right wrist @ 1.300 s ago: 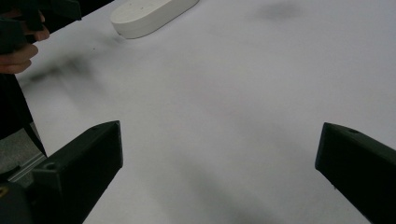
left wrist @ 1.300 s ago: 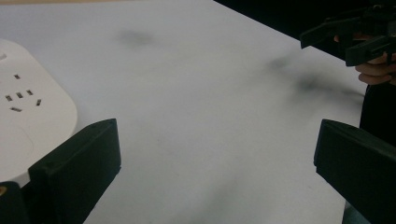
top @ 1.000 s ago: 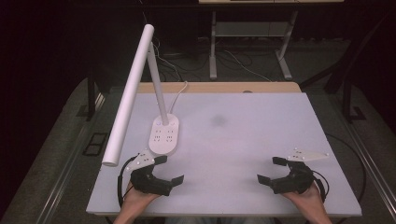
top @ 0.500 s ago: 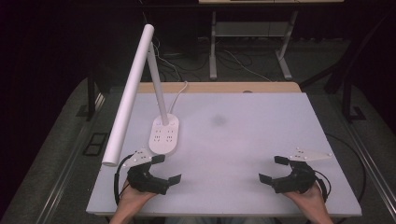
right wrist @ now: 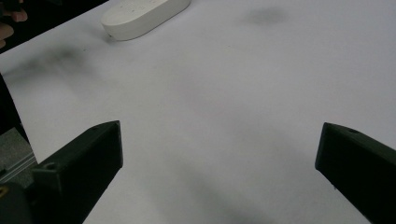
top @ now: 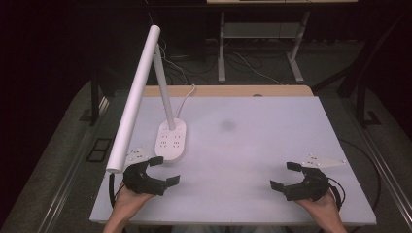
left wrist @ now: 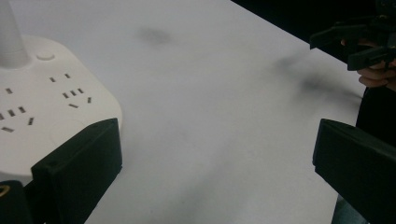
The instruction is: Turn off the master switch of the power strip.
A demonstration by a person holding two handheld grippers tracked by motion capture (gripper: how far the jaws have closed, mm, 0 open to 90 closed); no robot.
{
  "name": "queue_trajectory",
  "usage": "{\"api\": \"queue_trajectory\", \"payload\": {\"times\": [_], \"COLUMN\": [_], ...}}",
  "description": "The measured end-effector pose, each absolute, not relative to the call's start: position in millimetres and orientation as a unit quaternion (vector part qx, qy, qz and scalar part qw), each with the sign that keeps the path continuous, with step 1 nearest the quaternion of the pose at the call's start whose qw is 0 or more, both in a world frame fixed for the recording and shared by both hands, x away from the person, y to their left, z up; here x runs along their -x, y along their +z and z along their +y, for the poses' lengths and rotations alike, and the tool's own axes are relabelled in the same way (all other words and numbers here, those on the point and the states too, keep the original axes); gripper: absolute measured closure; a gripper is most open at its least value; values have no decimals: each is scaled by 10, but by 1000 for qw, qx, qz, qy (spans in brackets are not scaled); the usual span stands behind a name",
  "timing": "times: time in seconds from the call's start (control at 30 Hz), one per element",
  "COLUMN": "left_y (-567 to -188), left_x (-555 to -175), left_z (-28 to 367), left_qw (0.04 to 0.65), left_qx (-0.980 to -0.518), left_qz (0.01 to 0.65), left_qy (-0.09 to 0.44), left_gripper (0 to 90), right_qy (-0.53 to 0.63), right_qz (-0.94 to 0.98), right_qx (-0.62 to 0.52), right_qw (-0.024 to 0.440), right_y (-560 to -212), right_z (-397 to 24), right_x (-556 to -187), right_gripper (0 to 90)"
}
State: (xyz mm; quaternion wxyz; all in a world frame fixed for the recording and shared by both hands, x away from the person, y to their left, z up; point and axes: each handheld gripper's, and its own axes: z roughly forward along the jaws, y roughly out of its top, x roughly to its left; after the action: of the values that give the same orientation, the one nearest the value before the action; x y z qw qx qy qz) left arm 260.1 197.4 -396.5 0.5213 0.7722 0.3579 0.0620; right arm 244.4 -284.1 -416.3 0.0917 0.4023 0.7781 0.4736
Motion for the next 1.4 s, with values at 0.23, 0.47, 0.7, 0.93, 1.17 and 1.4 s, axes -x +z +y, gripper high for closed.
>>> {"api": "queue_trajectory", "payload": {"times": [0.23,0.47,0.7,0.93,1.17,1.4], "left_y": [-3920,-3855,-3804,-3802,-3769,-3703], "left_x": [-2689,-2793,-2881,-2966,-3069,-3179], "left_z": [2050,2117,2153,2174,2239,2282], "left_qw": [511,502,498,492,480,477], "left_qx": [-777,-781,-783,-787,-793,-790], "left_qz": [362,365,367,368,370,379], "left_qy": [63,66,67,62,63,65], "left_gripper": [2,3,3,3,3,5], "right_qy": [472,471,469,466,463,461], "right_qz": [778,778,780,780,781,781], "right_qx": [-404,-404,-404,-406,-408,-409], "right_qw": [93,94,95,100,99,101], "right_y": [-4162,-4164,-4170,-4172,-4179,-4183], "right_z": [-2845,-2850,-2853,-2856,-2860,-2859], "right_x": [-2444,-2446,-2452,-2446,-2448,-2447], "right_gripper": [1,1,1,1,1,1]}}
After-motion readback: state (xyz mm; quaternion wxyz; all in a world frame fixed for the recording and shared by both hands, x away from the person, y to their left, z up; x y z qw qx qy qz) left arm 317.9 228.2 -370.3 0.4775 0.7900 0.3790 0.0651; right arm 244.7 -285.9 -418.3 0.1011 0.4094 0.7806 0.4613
